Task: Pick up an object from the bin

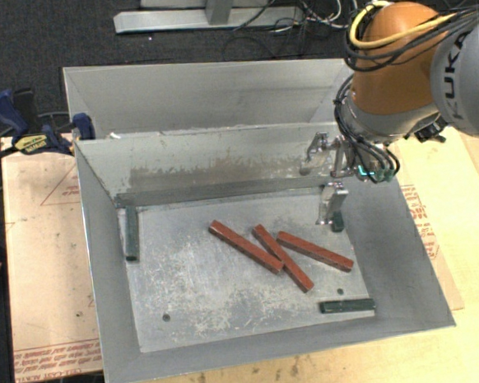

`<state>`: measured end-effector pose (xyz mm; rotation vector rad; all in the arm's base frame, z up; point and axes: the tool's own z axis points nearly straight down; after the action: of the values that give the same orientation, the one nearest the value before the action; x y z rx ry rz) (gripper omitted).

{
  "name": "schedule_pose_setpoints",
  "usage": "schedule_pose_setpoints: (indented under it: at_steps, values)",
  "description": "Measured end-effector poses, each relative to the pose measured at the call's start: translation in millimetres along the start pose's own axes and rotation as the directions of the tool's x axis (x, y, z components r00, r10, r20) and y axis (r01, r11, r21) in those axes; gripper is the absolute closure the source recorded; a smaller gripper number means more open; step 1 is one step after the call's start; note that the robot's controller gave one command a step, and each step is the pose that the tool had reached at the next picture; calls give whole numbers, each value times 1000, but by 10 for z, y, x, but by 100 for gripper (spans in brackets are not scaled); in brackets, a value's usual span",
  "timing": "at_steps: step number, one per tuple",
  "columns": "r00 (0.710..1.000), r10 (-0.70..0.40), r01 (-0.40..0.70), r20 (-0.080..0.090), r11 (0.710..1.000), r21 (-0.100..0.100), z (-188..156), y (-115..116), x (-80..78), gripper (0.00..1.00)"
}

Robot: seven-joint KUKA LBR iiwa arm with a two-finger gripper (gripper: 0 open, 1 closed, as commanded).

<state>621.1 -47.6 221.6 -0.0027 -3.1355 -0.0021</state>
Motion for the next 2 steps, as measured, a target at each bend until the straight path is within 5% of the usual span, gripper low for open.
schedule_pose_setpoints:
  at_steps: [1,2]
  values:
    - [1000,-1,1,8,1000,1,-50,1,-14,0]
    - [1000,-6,6,18,1000,-4,1391,-217,246,100]
